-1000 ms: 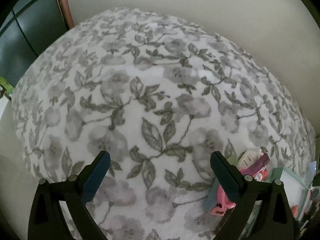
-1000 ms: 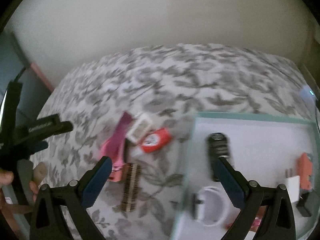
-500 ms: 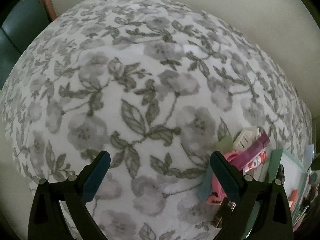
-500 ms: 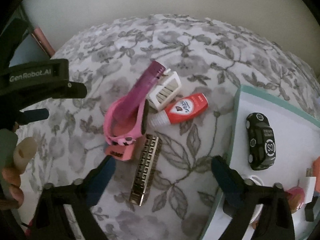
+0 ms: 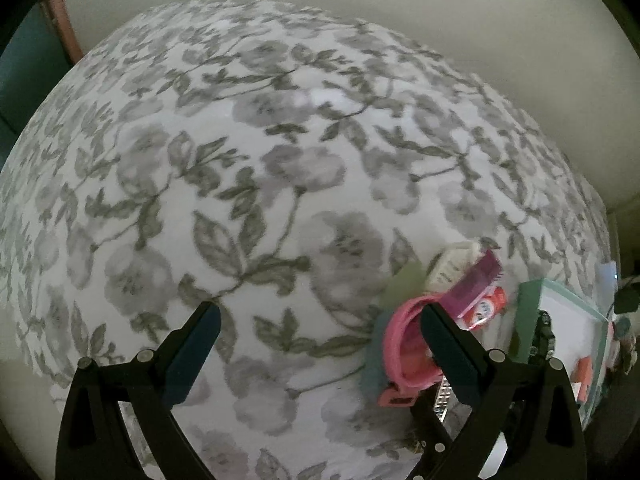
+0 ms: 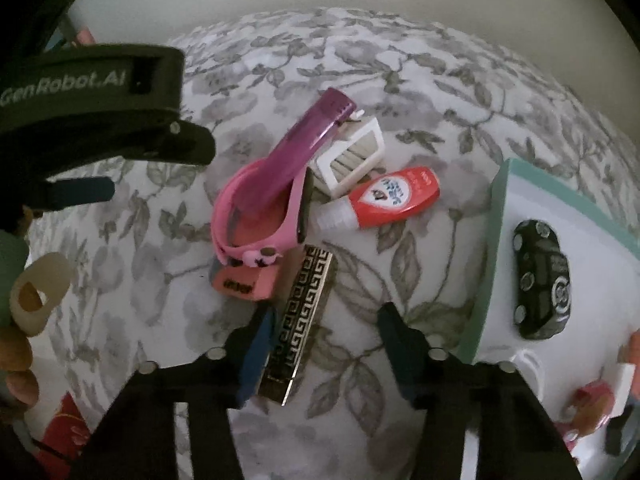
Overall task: Organize rigid objects
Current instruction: 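Grasp the patterned metal harmonica with the right tool while the left tool grasps the magenta lighter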
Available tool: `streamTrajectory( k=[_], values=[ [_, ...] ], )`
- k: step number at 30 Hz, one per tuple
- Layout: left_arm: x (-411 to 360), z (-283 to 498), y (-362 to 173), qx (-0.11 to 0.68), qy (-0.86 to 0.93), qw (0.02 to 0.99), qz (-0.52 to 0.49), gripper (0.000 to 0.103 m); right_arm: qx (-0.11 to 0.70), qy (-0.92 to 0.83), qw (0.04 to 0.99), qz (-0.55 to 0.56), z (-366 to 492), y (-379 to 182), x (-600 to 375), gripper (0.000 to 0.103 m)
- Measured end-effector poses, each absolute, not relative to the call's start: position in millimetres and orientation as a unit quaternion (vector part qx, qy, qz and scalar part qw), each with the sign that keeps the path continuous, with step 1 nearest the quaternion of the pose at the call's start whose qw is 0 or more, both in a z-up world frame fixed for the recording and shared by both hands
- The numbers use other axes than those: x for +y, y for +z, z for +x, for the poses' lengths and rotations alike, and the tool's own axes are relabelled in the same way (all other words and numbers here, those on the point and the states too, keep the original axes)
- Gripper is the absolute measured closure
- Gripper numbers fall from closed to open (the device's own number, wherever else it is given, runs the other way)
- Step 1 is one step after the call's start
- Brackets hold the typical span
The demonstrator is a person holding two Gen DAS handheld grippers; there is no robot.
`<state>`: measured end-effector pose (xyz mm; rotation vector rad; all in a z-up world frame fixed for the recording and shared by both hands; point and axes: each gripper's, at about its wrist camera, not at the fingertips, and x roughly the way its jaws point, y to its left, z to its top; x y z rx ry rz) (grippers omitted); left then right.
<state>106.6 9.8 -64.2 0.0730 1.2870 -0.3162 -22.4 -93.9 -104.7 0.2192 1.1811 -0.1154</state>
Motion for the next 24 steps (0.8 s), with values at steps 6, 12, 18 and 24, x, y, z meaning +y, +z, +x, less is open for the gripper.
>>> streamTrajectory(
  k=[6, 12, 18, 24],
  values=[
    [-8, 102, -62, 0.582, -0.183, 0.791, 0.046, 0.003, 0.548, -0.053, 0.823, 0.137, -23, -103, -108, 0.062],
    [-24, 97, -63, 0.563, -0.205, 0.798, 0.063, 0.003, 0.539, -0.052, 0.827, 0.152, -20, -99, -117, 0.078],
    [-39, 91, -65, 0.547, -0.226, 0.802, 0.083, 0.007, 0.535, -0.054, 0.823, 0.184, -20, -97, -141, 0.079],
    [-48, 89, -68, 0.536, -0.235, 0.805, 0.099, 0.031, 0.535, -0.053, 0.823, 0.184, -18, -98, -144, 0.079]
  ],
)
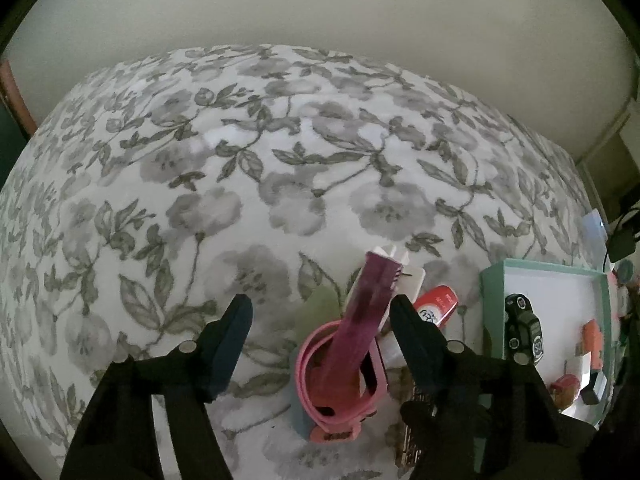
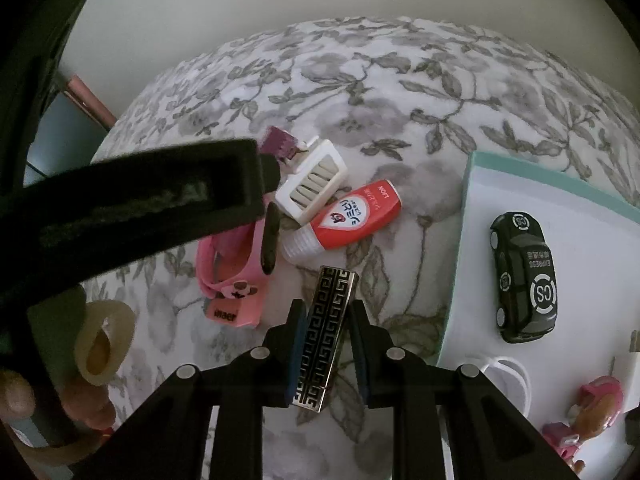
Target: Organize rigid objects
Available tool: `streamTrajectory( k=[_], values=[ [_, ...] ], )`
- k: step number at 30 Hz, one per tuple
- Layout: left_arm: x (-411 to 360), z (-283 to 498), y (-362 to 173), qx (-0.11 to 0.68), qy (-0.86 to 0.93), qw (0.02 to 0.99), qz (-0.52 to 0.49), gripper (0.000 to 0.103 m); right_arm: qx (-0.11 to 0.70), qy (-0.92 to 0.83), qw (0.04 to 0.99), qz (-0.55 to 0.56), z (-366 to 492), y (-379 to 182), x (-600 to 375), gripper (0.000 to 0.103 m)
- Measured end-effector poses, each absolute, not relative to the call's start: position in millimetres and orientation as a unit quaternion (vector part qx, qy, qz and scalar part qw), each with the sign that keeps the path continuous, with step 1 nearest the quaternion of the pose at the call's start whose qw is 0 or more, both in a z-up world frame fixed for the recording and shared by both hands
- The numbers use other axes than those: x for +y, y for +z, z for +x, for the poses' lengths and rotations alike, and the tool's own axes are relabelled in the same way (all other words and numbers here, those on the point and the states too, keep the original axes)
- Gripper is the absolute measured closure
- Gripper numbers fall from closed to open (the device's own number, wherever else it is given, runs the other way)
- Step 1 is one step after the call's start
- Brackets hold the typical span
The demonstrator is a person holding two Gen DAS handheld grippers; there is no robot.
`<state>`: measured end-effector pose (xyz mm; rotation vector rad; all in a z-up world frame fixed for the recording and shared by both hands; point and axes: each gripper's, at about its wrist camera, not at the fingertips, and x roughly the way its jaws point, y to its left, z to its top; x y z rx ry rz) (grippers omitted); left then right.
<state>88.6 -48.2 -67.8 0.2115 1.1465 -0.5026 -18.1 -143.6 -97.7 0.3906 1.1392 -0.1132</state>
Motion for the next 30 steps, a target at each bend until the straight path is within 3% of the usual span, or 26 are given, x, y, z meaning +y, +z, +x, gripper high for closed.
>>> streamTrajectory(
  k=[2, 4, 9, 30],
  values=[
    [-50, 88, -69, 0.534, -0.238, 0.805, 0.100, 0.041, 0.535, -0.053, 0.822, 0.190, -22, -97, -139, 0.079],
    [-51, 88, -69, 0.534, -0.244, 0.803, 0.101, 0.060, 0.535, -0.051, 0.821, 0.192, -23, -98, -138, 0.079],
    [-52, 87, -69, 0.535, -0.252, 0.800, 0.099, 0.082, 0.536, -0.049, 0.820, 0.194, -23, -99, -139, 0.079],
    [-19, 103, -52, 0.562, -0.232, 0.794, 0.021, 0.082, 0.565, -0.052, 0.818, 0.100, -20, -105, -106, 0.074]
  ],
)
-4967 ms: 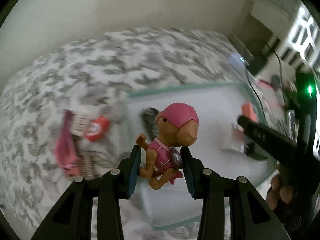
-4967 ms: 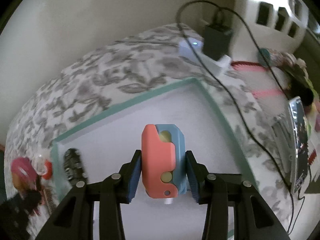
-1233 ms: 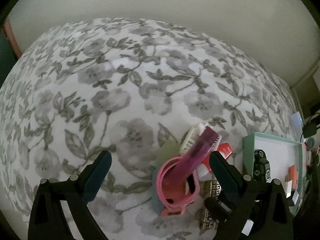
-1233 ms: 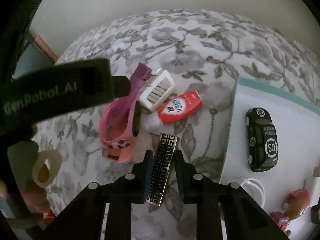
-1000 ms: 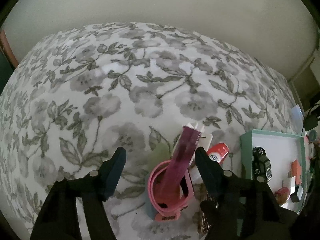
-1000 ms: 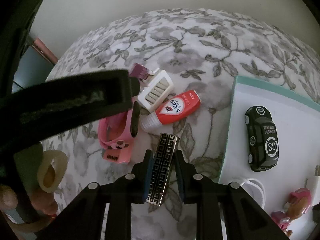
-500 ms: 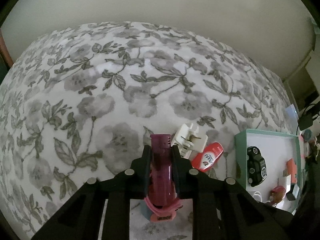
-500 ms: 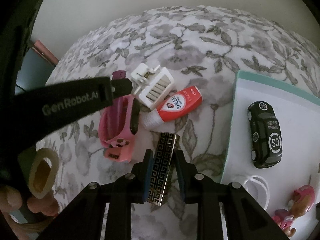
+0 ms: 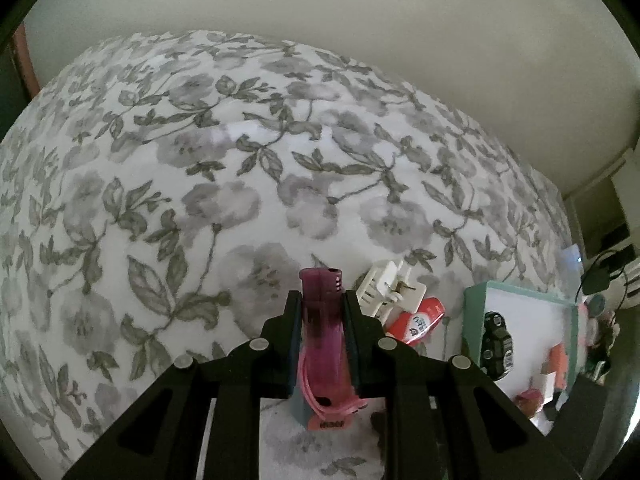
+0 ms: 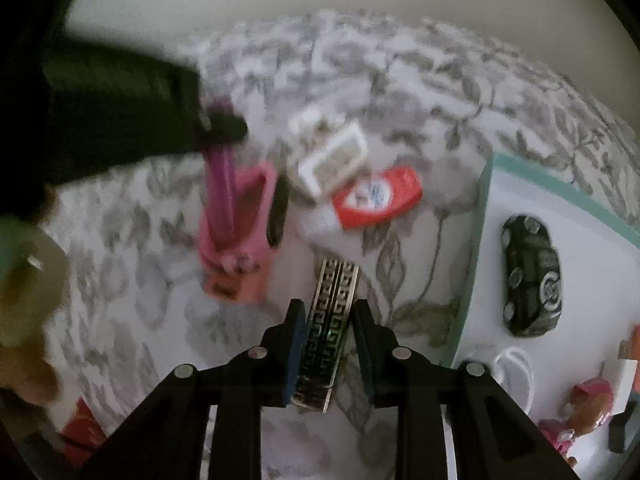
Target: Organize rigid objects
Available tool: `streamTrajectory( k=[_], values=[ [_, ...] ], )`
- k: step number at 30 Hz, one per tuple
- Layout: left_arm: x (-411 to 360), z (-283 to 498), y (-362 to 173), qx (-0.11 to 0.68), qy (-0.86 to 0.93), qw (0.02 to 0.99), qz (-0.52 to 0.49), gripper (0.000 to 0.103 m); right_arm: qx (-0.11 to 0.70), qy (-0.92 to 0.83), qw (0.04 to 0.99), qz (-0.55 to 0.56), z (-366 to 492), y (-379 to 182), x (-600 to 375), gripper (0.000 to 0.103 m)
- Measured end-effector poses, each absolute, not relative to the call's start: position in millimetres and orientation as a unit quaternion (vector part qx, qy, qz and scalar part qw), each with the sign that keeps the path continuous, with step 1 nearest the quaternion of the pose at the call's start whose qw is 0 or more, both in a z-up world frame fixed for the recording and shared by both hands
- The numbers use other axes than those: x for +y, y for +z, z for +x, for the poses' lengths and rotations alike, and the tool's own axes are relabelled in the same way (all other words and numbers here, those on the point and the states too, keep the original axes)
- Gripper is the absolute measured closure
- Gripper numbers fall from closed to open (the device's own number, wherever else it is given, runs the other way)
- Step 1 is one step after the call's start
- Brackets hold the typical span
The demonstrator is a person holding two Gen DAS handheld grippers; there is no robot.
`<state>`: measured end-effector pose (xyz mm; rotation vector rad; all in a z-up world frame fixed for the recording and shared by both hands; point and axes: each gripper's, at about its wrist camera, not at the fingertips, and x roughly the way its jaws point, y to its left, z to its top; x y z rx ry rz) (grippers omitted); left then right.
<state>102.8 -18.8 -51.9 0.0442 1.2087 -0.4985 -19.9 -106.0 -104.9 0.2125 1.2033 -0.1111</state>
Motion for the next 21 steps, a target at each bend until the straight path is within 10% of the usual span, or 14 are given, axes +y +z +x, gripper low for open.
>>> streamTrajectory(
  k=[21],
  values=[
    [2, 106, -26, 0.552, -0.221, 0.804, -0.007, 0.083, 0.554, -0.071, 0.825, 0.084, -26, -94, -102, 0.081]
  ],
)
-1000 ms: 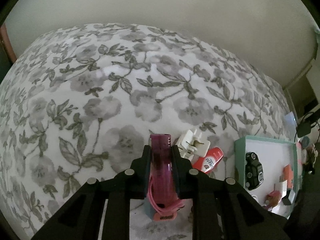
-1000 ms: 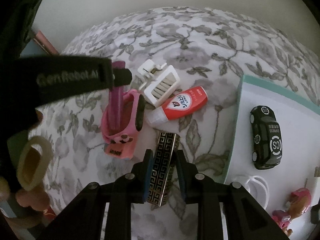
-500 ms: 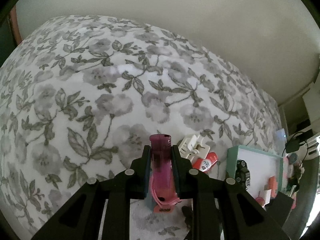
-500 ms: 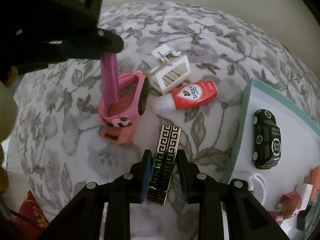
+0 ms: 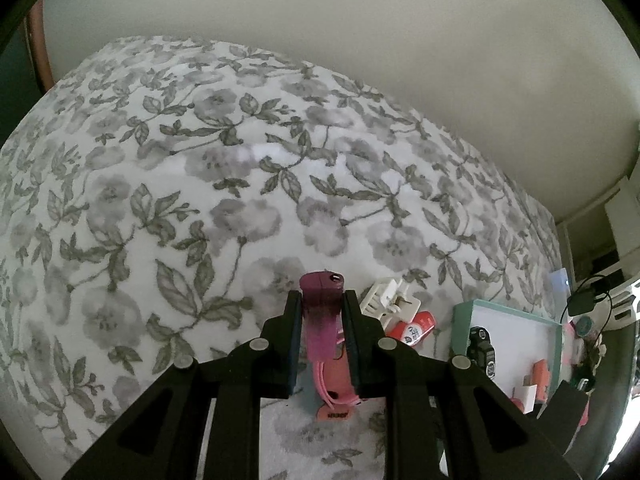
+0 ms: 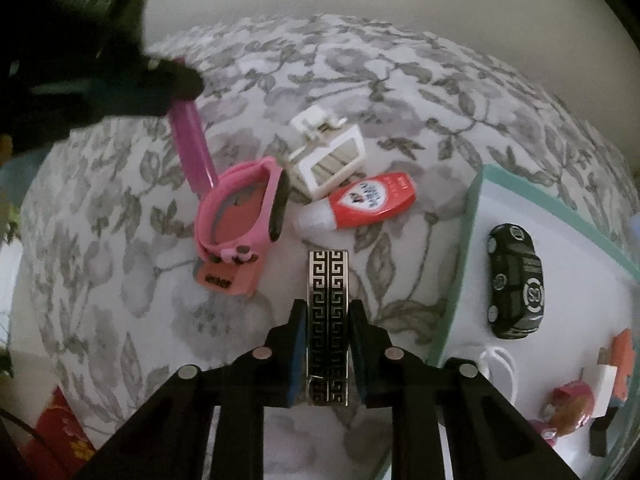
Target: Organize rigid objects
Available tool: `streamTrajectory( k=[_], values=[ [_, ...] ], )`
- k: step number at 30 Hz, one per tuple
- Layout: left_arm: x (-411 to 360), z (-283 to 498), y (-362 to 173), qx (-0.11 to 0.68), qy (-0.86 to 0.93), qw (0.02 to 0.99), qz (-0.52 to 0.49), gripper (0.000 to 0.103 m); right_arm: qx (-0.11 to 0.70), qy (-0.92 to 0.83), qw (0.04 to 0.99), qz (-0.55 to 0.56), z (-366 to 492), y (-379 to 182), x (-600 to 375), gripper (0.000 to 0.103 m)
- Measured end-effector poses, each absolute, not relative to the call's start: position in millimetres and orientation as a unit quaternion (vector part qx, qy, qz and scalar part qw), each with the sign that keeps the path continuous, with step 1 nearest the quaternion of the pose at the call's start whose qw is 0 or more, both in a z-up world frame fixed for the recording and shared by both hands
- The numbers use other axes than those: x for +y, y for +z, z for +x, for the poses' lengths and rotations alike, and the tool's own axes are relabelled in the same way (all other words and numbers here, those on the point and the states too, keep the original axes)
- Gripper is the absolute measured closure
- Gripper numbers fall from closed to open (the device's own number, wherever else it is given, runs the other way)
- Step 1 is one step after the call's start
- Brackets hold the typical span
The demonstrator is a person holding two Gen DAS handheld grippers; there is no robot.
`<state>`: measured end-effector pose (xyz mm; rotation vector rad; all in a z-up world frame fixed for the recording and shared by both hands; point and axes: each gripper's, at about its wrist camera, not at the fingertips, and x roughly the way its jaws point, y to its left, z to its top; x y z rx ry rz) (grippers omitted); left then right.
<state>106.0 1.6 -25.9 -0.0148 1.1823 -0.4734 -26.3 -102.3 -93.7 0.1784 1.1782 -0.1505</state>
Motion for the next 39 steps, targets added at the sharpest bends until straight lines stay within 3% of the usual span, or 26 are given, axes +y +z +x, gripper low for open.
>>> streamTrajectory(
  k=[14, 24, 26, 28, 29, 35, 39],
  values=[
    [-12, 88, 8, 0.517, -0.250, 0.819, -0.003, 0.083, 0.476, -0.130, 0.849, 0.190, -55, -47, -181, 0.081],
    [-11, 100, -24, 0.544, -0.224, 0.808, 0.007, 0.082, 0.464, -0.145, 0.844, 0.229, -68, -44, -204, 0.081],
    [-11, 102, -33, 0.553, -0.224, 0.802, 0.006, 0.072, 0.465, -0.142, 0.844, 0.225, -67, -45, -202, 0.081],
    [-13, 103, -40, 0.559, -0.227, 0.798, 0.007, 0.029, 0.465, -0.140, 0.845, 0.222, -67, -45, -200, 0.081],
    [-14, 102, -42, 0.559, -0.234, 0.795, 0.006, 0.023, 0.465, -0.139, 0.845, 0.223, -67, -45, -200, 0.081],
    [-25, 103, -53, 0.543, -0.260, 0.797, 0.046, 0.012, 0.463, -0.138, 0.844, 0.234, -68, -46, -205, 0.081],
    [-24, 111, -64, 0.538, -0.282, 0.792, 0.060, 0.011, 0.462, -0.136, 0.842, 0.245, -67, -48, -207, 0.081]
  ],
)
